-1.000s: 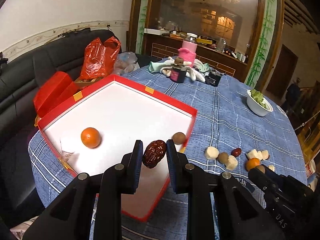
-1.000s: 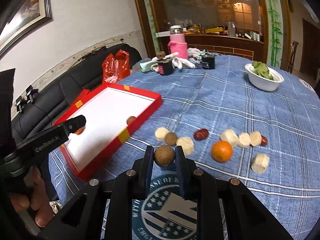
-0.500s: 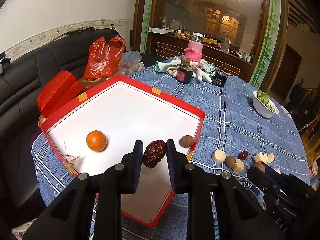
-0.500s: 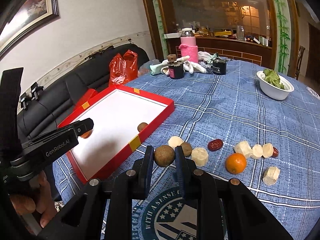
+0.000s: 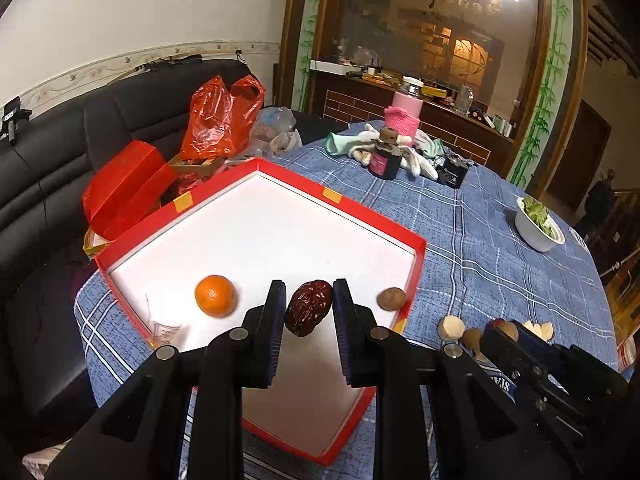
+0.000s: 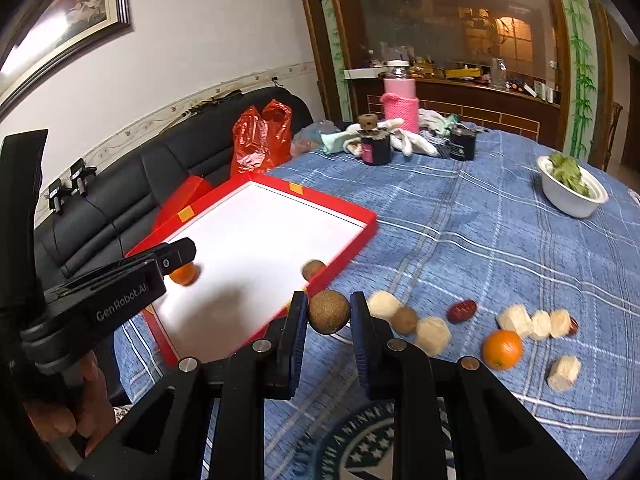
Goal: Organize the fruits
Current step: 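Carry the date and brown fruit into the red box and release both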
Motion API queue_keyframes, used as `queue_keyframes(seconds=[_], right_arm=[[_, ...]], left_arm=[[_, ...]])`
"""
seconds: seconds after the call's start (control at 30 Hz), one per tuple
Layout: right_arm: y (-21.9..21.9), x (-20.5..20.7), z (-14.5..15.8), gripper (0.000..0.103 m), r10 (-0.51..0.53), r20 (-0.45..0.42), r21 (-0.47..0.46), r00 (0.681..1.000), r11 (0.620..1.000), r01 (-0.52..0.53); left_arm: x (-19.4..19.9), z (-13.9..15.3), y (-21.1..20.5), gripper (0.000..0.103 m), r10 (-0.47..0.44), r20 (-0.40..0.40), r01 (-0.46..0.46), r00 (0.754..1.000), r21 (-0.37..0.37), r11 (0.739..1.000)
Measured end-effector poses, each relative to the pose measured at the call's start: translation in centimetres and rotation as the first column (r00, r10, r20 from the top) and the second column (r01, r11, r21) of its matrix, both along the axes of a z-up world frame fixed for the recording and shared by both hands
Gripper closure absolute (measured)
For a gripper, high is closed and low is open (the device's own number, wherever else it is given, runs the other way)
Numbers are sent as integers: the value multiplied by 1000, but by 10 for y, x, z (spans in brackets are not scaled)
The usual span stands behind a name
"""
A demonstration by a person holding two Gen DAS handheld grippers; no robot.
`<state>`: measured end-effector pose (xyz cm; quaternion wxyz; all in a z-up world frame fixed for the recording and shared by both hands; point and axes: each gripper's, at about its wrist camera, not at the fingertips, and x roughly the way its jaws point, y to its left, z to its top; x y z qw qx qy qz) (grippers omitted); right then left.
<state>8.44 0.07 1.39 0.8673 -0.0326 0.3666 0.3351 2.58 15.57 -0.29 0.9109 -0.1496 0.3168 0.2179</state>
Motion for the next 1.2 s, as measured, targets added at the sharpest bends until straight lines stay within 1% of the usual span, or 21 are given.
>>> queue_keyframes(seconds=[0.13, 0.27, 0.43, 0.63, 0.93, 1.2], right_arm=[[27, 11, 4, 82, 29, 14, -4, 999, 1000, -29], [56, 26, 2, 82, 48, 0, -8, 999, 999, -48], [90, 38, -11, 82, 84, -23, -41, 996, 996, -85], [117, 42, -27, 82, 120, -28, -97, 992, 988, -122], [124, 56, -34, 82, 110, -40, -91, 993, 989, -113], [132, 75, -44, 82, 84, -68, -88, 994, 992, -90]], left_arm=[[1, -2, 10, 82, 17, -6, -17, 1000, -10, 1000], [6, -9, 20, 81, 37, -40, -38, 999, -13, 999], [13, -18, 42, 81, 75, -82, -79, 994, -55, 995], [16, -20, 58, 81, 114, -88, -119, 990, -55, 991], [24, -28, 62, 81, 104, -122, -109, 987, -33, 994], [32, -34, 55, 81, 40, -144, -41, 989, -4, 999]])
